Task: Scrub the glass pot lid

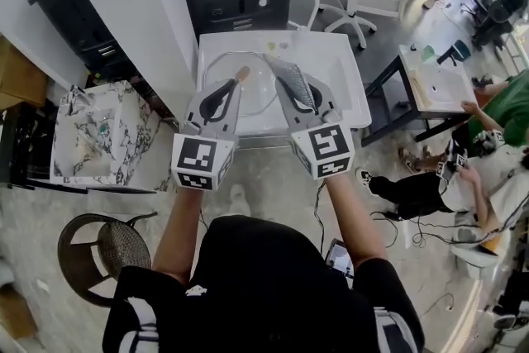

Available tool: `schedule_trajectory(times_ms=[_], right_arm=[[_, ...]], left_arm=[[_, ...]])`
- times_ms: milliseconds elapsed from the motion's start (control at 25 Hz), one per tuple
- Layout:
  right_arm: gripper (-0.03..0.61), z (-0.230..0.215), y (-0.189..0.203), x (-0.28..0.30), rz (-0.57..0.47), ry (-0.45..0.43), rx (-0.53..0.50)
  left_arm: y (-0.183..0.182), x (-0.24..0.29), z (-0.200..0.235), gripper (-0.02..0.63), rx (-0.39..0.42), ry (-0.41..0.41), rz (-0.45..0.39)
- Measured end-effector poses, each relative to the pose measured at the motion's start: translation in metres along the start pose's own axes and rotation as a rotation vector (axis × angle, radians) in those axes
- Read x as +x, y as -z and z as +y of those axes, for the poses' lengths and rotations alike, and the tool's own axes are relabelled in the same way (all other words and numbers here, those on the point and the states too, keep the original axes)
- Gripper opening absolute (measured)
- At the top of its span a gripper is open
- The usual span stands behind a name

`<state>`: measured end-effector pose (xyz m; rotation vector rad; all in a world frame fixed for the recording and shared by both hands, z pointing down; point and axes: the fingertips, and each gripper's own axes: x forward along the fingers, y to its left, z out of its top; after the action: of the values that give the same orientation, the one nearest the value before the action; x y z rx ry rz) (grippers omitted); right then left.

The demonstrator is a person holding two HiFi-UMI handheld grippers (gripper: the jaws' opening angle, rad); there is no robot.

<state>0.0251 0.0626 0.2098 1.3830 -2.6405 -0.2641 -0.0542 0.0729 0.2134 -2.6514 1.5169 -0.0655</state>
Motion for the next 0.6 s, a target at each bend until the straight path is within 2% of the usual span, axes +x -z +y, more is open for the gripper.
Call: schedule_trajectory(times_ms=[600], right_arm=[[0.067, 0.022, 0.004, -0.063, -0.007, -0.009, -0.016]], left_arm=[[-0.004, -0.051, -0.045, 0.014, 0.031, -0.03, -0.014]])
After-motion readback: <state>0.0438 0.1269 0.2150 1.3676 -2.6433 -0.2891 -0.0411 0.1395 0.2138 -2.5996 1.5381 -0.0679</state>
